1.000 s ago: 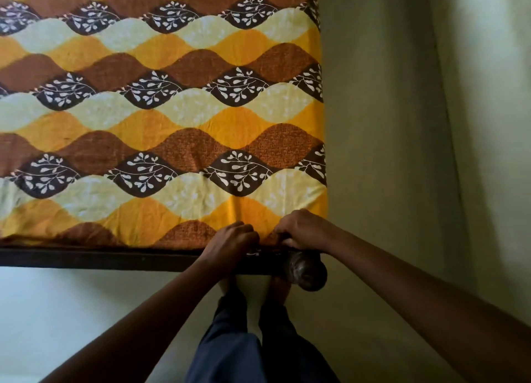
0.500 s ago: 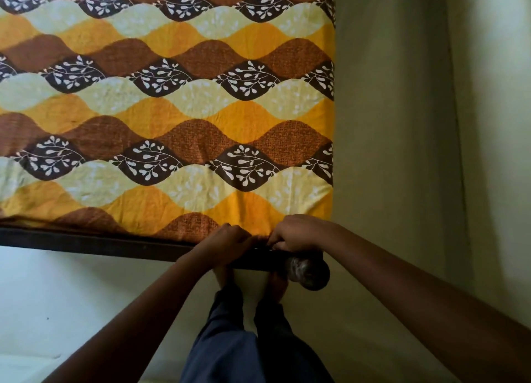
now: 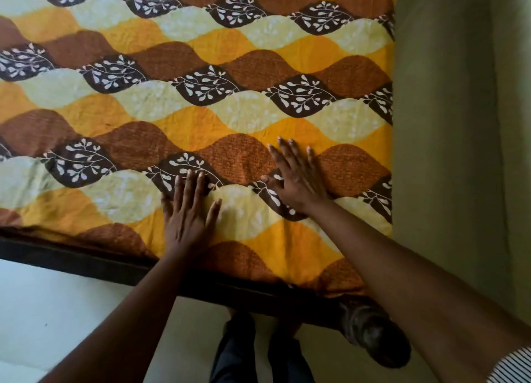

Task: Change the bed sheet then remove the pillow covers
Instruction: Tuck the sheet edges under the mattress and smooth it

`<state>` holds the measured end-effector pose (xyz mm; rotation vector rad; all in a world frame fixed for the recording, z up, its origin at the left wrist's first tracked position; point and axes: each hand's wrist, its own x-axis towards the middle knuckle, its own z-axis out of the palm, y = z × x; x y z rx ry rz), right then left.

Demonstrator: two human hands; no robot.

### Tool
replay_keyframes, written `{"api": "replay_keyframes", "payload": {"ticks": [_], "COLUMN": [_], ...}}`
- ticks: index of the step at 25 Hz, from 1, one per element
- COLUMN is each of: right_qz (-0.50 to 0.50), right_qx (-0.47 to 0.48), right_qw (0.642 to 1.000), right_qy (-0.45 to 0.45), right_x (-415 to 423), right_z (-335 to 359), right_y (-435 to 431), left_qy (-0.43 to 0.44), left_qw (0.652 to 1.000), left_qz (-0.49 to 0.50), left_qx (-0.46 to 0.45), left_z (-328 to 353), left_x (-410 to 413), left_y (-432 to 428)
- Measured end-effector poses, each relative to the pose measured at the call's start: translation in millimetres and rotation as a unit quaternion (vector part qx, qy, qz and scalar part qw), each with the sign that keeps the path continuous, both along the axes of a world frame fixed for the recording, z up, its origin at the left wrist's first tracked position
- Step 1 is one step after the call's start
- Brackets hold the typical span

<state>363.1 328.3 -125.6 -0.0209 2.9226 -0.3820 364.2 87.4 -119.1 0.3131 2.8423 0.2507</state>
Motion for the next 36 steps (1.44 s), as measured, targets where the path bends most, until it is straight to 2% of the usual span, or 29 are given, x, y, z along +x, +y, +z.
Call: {"api": "replay_keyframes", "payload": {"ticks": [3,6,10,13,16,17,18,22,24,26,29,33,36], "right_qz": [0.030,0.159,0.321,0.406,0.483,0.489,0.465,0.217,0.144,0.123,0.182,0.319,0.400], "right_qx": [0.037,0.037,0.020,0.005,-0.056,-0.081,-0.099,-0.085,-0.047,-0.002,0.031,0.018,-0.033], "right_qw": [0.998,0.985,0.945,0.913,0.872,0.866,0.876,0.966,0.987,0.992,0.983,0.944,0.916], "right_qy": [0.031,0.048,0.055,0.042,0.058,0.065,0.073,0.110,0.054,0.003,0.014,0.083,0.018], "right_x": [-3,17,40,59,77,77,71,-3,-41,-57,-39,27,59], "right_z": [-12,-13,-13,-13,-8,-5,0,12,8,-1,-12,-17,-7], "right_y": [-14,-26,-40,-40,-34,-32,-31,-38,-49,-64,-82,-97,-98], "left_qy": [-0.006,-0.020,-0.045,-0.070,-0.105,-0.112,-0.114,-0.113,-0.113,-0.112,-0.107,-0.104,-0.110], "left_qw": [1.000,1.000,0.998,0.996,0.991,0.991,0.991,0.993,0.993,0.993,0.993,0.992,0.985], "left_qz": [-0.011,-0.021,-0.040,-0.057,-0.069,-0.069,-0.061,0.025,0.035,0.037,0.043,0.053,0.069], "left_qx": [-0.018,-0.002,-0.008,-0.021,-0.035,-0.039,-0.039,-0.017,-0.003,0.011,0.028,0.057,0.111], "left_z": [-6,-6,-3,3,12,14,16,19,18,16,15,16,24], "left_x": [-5,-4,-6,-5,-5,-3,-1,0,1,0,1,0,2], "left_y": [-8,-10,-16,-21,-30,-33,-37,-45,-46,-48,-48,-48,-49]}}
